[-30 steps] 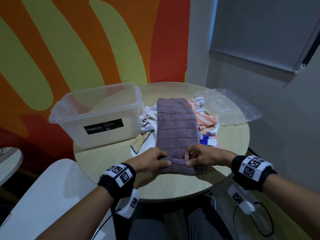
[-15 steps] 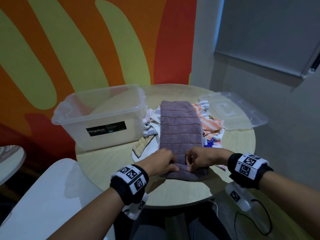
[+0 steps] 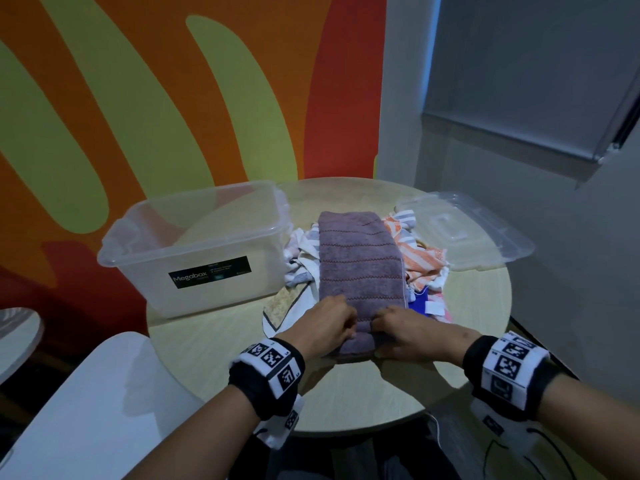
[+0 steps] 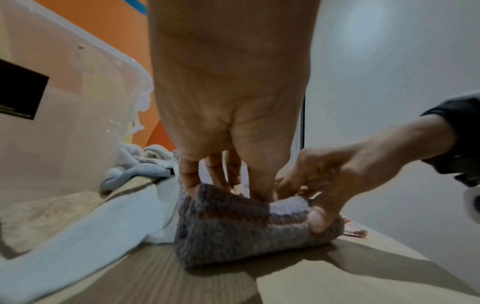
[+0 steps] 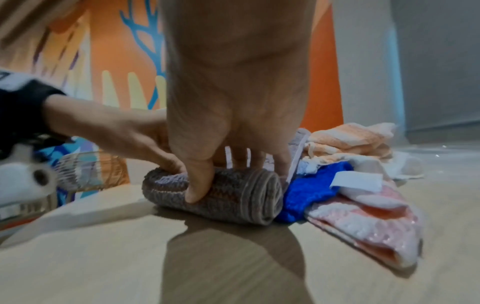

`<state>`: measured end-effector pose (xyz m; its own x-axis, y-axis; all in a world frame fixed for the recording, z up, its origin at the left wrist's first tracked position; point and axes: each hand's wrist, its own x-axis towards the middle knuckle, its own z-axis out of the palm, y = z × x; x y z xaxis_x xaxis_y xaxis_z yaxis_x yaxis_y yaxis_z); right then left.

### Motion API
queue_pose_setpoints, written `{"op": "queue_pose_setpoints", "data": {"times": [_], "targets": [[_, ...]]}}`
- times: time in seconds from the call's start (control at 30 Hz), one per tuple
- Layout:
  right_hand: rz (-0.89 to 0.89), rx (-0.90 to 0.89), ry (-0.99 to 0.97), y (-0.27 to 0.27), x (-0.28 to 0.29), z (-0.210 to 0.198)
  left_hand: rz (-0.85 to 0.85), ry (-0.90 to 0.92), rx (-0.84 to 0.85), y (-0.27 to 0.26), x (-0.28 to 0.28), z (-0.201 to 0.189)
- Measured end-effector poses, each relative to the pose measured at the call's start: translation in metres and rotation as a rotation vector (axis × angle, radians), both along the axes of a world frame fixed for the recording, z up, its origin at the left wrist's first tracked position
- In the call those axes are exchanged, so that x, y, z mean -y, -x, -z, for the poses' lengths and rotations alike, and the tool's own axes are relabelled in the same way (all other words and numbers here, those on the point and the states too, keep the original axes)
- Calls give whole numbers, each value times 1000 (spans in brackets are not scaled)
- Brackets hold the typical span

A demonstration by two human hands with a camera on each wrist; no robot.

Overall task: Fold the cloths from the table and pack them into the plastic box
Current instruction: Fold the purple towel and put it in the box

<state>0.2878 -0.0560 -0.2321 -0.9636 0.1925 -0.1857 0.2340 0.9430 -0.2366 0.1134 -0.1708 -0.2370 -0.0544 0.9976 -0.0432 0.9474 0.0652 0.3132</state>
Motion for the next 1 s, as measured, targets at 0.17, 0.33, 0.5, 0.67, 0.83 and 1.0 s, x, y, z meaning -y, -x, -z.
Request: {"op": "queue_pose_setpoints", "data": {"times": [0.17, 0.33, 0.5, 0.67, 0.83, 1.0], "targets": [[153, 156, 268, 10, -23, -8, 53, 22, 5, -4, 10, -2], [169, 160, 334, 10, -33, -14, 63, 3, -8, -2, 9, -6], [134, 7, 371, -3, -43, -42, 75, -35, 65, -5, 13, -32], [126, 32, 461, -20, -40, -55, 120, -4, 107, -13, 21, -58], [110, 85, 652, -39, -26, -43, 167, 123, 136, -28, 40, -56], [125, 136, 630, -42, -15, -9, 152, 278, 234, -28, 44, -25]]}}
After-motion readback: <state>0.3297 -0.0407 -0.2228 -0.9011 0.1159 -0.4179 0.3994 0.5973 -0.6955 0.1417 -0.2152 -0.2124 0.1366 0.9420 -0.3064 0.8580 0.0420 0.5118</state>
